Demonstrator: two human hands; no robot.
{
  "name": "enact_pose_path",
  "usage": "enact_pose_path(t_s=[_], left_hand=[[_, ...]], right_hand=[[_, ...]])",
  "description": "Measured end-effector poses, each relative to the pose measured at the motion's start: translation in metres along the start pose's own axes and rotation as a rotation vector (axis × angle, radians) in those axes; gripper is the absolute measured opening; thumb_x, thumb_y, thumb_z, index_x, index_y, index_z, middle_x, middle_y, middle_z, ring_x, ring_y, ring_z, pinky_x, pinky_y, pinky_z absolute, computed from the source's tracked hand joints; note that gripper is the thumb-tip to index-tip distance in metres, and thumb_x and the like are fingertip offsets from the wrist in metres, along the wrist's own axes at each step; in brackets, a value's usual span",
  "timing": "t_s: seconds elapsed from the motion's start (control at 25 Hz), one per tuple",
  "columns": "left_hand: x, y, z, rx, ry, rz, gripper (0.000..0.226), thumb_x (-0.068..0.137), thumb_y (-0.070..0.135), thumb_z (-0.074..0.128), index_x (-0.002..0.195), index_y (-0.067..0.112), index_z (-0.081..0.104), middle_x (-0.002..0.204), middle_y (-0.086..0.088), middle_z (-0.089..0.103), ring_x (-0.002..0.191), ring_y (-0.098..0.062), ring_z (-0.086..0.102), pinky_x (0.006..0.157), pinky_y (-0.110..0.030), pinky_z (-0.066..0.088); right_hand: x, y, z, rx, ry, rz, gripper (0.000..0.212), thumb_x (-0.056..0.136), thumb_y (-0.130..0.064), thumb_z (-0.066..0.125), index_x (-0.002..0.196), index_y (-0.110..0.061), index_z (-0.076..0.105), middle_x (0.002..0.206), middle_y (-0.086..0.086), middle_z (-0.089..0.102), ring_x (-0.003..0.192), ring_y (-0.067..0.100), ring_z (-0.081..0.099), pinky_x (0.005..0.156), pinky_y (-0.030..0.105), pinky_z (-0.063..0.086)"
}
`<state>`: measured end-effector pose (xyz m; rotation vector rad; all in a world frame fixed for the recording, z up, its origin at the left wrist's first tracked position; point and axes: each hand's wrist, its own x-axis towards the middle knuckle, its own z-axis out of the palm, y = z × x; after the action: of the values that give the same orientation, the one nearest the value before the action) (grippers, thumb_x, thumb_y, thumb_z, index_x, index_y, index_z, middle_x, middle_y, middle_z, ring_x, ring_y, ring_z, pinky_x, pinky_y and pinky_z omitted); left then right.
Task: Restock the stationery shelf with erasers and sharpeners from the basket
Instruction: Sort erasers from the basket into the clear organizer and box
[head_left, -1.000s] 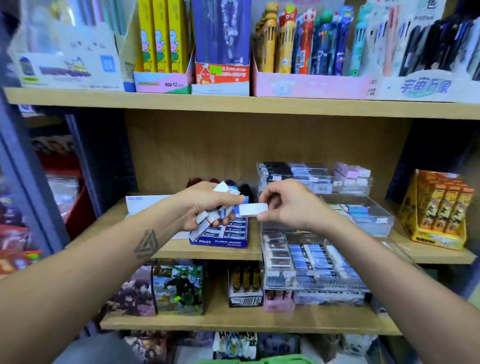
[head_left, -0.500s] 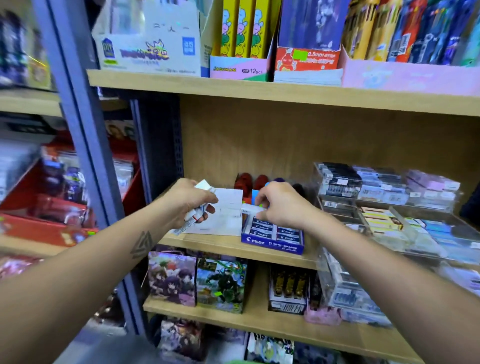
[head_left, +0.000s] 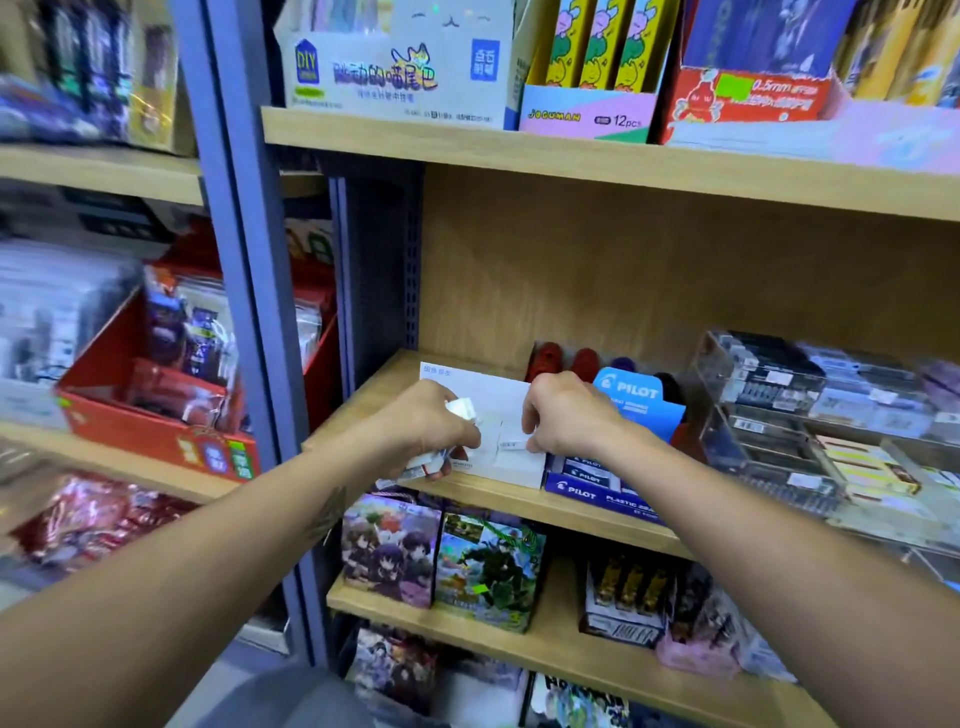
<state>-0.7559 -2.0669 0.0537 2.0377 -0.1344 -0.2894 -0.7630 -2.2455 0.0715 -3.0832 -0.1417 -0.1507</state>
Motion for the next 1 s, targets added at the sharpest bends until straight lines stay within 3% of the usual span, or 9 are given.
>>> enact_pose_path(t_s=[0.2, 0.4, 0.52, 0.64, 0.76, 0.88, 1.0], left_hand=[[0.008, 0.008, -0.006, -0.071, -0.033, -0.046, 0.024, 0.087, -0.002, 0.066, 0.108, -0.006, 0.054, 0.084, -0.030, 0.065, 0.032, -0.019, 0.049, 0.035, -0.020, 0.039], [0.027, 0.011, 0.006, -0.161, 0.004, -0.083, 0.037, 0.086, -0.005, 0.066, 0.117, -0.002, 0.045, 0.101, -0.037, 0.066, 0.032, -0.020, 0.052, 0.037, -0.023, 0.043], [0.031, 0.003, 0.011, -0.229, 0.002, -0.126, 0.025, 0.086, -0.005, 0.066, 0.107, -0.006, 0.052, 0.093, -0.035, 0.070, 0.032, -0.022, 0.050, 0.037, -0.022, 0.042], [0.033, -0.002, 0.011, -0.309, 0.006, -0.162, 0.031, 0.087, 0.000, 0.067, 0.114, -0.006, 0.053, 0.087, -0.032, 0.071, 0.033, -0.021, 0.049, 0.036, -0.021, 0.042], [0.024, 0.000, 0.013, -0.438, -0.069, -0.164, 0.025, 0.091, 0.004, 0.065, 0.112, -0.004, 0.054, 0.081, -0.028, 0.067, 0.037, -0.019, 0.054, 0.034, -0.018, 0.040], [0.017, 0.007, 0.020, -0.710, -0.129, -0.164, 0.010, 0.095, 0.007, 0.061, 0.101, 0.001, 0.056, 0.069, -0.019, 0.058, 0.040, -0.016, 0.053, 0.032, -0.017, 0.039], [0.024, 0.012, 0.029, -0.944, -0.015, -0.179, 0.009, 0.094, 0.007, 0.063, 0.094, 0.005, 0.053, 0.073, -0.017, 0.055, 0.042, -0.018, 0.053, 0.034, -0.017, 0.043]], right_hand=[[0.004, -0.006, 0.004, -0.014, -0.031, 0.017, 0.013, 0.074, -0.012, 0.076, 0.082, -0.020, 0.071, 0.088, 0.000, 0.068, 0.080, 0.022, 0.066, 0.070, 0.037, 0.059], [0.006, -0.004, 0.017, -0.009, -0.004, 0.044, 0.016, 0.076, -0.011, 0.073, 0.089, -0.020, 0.072, 0.094, 0.003, 0.069, 0.086, 0.026, 0.066, 0.070, 0.036, 0.057], [0.005, -0.006, 0.026, -0.042, 0.067, 0.049, 0.020, 0.079, -0.007, 0.065, 0.095, -0.018, 0.071, 0.098, 0.006, 0.068, 0.089, 0.030, 0.066, 0.070, 0.037, 0.056], [0.006, -0.003, 0.025, -0.021, 0.038, 0.050, 0.021, 0.082, -0.008, 0.063, 0.098, -0.019, 0.073, 0.101, 0.005, 0.069, 0.089, 0.027, 0.066, 0.072, 0.035, 0.056], [-0.001, -0.003, 0.001, 0.411, -0.006, 0.067, 0.030, 0.085, -0.004, 0.063, 0.109, -0.018, 0.074, 0.100, 0.002, 0.074, 0.089, 0.017, 0.067, 0.082, 0.030, 0.057], [-0.025, -0.009, -0.022, 1.102, -0.191, 0.167, 0.052, 0.079, 0.016, 0.065, 0.124, -0.007, 0.057, 0.101, 0.020, 0.074, 0.088, 0.025, 0.074, 0.077, 0.033, 0.060], [-0.043, -0.010, -0.025, 1.296, -0.419, 0.287, 0.065, 0.079, 0.019, 0.067, 0.132, -0.005, 0.038, 0.105, 0.030, 0.070, 0.097, 0.038, 0.072, 0.088, 0.044, 0.058]])
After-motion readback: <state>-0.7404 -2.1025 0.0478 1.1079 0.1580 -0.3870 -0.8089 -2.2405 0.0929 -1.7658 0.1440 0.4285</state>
